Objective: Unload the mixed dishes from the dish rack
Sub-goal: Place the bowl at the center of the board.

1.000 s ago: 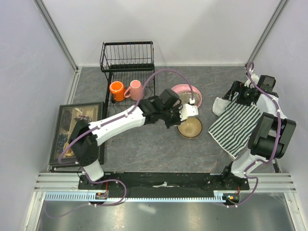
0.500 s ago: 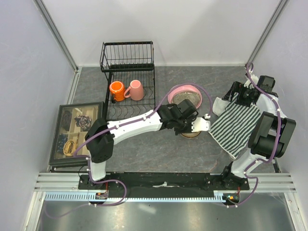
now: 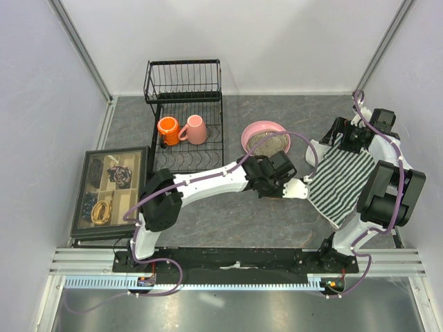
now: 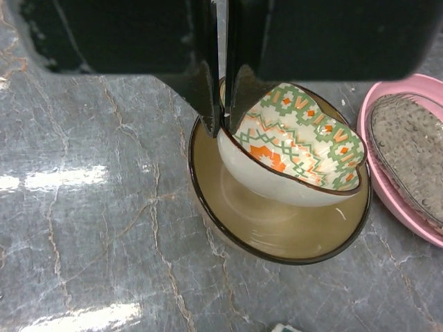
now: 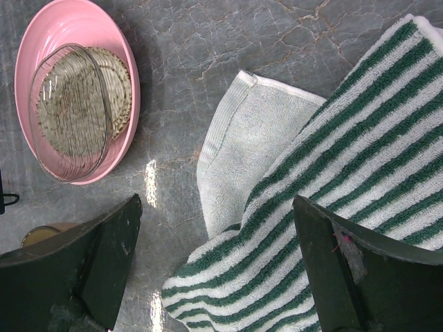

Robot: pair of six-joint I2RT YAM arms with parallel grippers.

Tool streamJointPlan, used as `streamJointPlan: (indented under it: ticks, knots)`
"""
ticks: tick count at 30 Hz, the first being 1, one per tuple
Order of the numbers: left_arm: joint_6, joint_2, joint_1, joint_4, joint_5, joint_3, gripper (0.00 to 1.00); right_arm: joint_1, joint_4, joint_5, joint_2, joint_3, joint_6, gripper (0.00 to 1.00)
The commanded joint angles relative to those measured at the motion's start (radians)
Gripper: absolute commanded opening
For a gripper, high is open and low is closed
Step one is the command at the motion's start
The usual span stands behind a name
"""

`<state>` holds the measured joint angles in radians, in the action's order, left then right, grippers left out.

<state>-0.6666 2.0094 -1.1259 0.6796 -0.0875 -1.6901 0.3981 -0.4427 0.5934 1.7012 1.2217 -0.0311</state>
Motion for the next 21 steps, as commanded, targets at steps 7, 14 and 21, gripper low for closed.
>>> streamJointPlan:
  ticks: [7,14,21]
  knots:
    - [-0.087,0.094,-0.037,0.011,0.057,-0.101,0.02,-0.001,-0.004,0.022,0.005,0.041,-0.021,0.98]
    - [-0.096,0.124,-0.037,0.015,0.081,-0.114,0.02,-0.001,-0.005,0.029,0.006,0.041,-0.023,0.98]
    - [-0.1,0.137,-0.037,0.015,0.084,-0.114,0.02,-0.001,-0.008,0.032,0.008,0.042,-0.024,0.98]
